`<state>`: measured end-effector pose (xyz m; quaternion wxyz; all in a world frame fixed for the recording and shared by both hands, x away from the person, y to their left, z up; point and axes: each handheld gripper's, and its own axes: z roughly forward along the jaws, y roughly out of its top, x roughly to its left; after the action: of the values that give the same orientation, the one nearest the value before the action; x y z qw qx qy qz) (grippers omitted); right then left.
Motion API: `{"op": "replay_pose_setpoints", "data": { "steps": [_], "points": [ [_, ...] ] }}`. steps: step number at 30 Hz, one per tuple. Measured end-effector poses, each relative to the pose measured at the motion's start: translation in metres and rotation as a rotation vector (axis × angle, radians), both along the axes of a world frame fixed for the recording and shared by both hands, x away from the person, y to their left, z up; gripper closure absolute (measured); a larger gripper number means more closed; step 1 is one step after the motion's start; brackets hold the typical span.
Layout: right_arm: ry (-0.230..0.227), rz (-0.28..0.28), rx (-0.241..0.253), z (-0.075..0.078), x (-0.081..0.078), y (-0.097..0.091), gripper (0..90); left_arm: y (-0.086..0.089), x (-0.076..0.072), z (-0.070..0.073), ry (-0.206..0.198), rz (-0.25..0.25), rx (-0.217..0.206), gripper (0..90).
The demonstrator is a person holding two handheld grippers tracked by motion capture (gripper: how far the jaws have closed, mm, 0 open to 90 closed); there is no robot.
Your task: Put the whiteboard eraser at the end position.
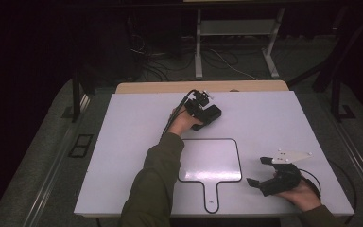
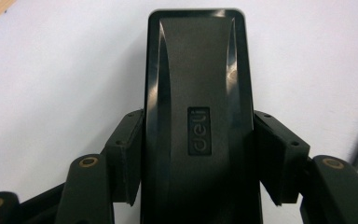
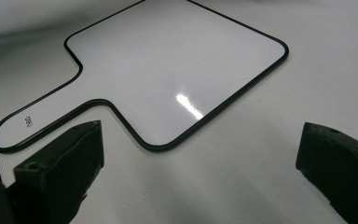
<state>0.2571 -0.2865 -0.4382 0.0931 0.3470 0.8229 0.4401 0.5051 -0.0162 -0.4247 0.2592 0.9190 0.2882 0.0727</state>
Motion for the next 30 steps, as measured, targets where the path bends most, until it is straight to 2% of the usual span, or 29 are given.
{"op": "replay_pose_setpoints", "data": {
  "steps": [1,3,6,12,13,18,19,21,23,26,27,29,30],
  "points": [
    [-0.001,0.001,0.0,0.0,0.0,0.0,0.0,0.001,0.001,-0.001,0.001,-0.005,0.003,38.5],
    [0.0,0.0,0.0,0.0,0.0,0.0,0.0,0.003,0.001,-0.001,-0.001,0.01,-0.029,38.2],
    [0.0,0.001,0.0,0.0,0.0,0.0,0.0,0.003,0.0,0.003,-0.011,0.01,-0.028,36.4],
    [0.002,0.003,-0.001,0.0,0.0,0.0,0.0,0.008,-0.001,0.008,-0.028,0.026,-0.092,31.1],
    [0.003,0.003,-0.002,-0.001,0.0,0.001,0.0,0.01,-0.001,0.009,-0.033,0.019,-0.088,30.3],
    [0.002,0.006,-0.003,-0.002,0.002,0.001,0.0,0.017,-0.004,0.012,-0.046,0.026,-0.127,27.3],
    [0.0,0.006,-0.004,-0.002,0.002,0.001,0.0,0.019,-0.004,0.013,-0.057,0.013,-0.133,27.1],
    [-0.003,0.006,0.0,-0.002,0.003,0.001,0.0,0.022,-0.006,0.016,-0.073,0.007,-0.142,26.4],
    [-0.004,0.007,0.002,-0.002,0.004,0.0,0.0,0.023,-0.01,0.017,-0.072,0.026,-0.165,26.0],
    [-0.004,0.008,0.017,-0.002,0.007,-0.001,0.0,0.025,-0.015,0.02,-0.091,0.014,-0.181,24.2],
    [-0.007,0.012,0.021,-0.002,0.008,-0.001,0.0,0.027,-0.018,0.021,-0.092,0.016,-0.169,24.0],
    [-0.007,0.009,0.034,-0.003,0.01,-0.002,0.0,0.029,-0.019,0.023,-0.1,-0.004,-0.175,23.6],
    [-0.006,0.01,0.042,-0.003,0.012,-0.003,0.0,0.029,-0.021,0.022,-0.1,0.003,-0.192,23.1]
  ]
}}
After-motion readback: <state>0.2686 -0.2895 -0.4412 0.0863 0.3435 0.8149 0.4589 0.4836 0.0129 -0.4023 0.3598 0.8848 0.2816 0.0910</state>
